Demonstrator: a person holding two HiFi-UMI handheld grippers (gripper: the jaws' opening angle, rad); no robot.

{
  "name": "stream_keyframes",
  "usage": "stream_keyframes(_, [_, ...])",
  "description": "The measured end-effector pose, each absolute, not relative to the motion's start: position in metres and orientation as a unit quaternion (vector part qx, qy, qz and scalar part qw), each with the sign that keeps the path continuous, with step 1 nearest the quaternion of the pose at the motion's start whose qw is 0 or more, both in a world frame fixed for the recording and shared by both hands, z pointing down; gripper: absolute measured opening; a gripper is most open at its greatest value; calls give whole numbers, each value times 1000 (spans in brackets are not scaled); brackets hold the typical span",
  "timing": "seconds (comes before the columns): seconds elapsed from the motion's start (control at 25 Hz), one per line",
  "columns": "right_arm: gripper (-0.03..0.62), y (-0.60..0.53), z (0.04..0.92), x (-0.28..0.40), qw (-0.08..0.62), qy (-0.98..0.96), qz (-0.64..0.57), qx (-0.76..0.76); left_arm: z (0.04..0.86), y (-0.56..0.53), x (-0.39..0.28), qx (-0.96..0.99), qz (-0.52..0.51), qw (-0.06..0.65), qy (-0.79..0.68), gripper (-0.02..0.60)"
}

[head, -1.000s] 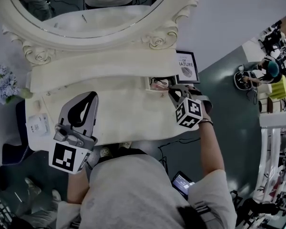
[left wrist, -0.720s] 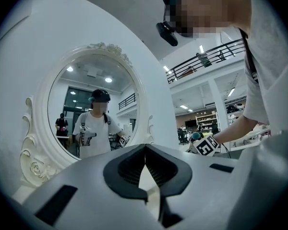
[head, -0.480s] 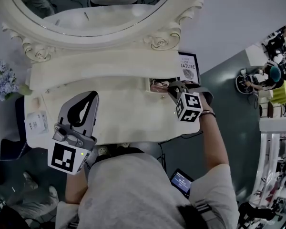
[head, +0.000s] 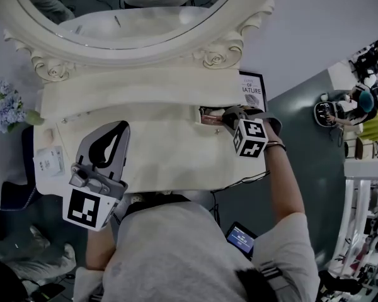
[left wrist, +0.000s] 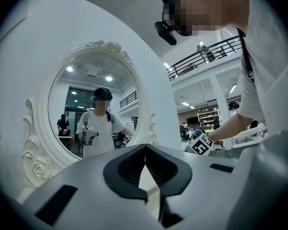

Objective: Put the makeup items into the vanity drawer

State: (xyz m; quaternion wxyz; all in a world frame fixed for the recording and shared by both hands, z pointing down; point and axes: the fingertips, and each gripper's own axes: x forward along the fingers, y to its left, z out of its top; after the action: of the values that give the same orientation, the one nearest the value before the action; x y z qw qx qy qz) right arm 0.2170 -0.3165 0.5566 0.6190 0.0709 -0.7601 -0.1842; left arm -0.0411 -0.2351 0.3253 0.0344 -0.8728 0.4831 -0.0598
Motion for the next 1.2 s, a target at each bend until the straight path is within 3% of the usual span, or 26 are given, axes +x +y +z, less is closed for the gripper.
stream_keyframes(0.36, [48, -319, 559, 219, 613, -769, -155, 93, 330, -236, -47, -871, -73, 35, 485, 15])
stream_keyframes(0.48, [91, -319, 560, 217, 609, -773, -144, 103, 332, -237, -49, -871, -74, 38, 485, 15])
stream_keyframes(0.72, [95, -319, 548, 216, 583, -794, -111, 134, 328, -235, -49, -871, -73, 39, 483, 15])
stream_keyframes(0.92, [94, -317, 533, 210, 537, -821, -70, 179, 324, -233, -54, -872, -71, 42, 483, 15])
stream_keyframes(1.2, [38, -301, 520, 188, 426, -868, 7, 254, 310, -232, -58, -871, -42, 51, 487, 15])
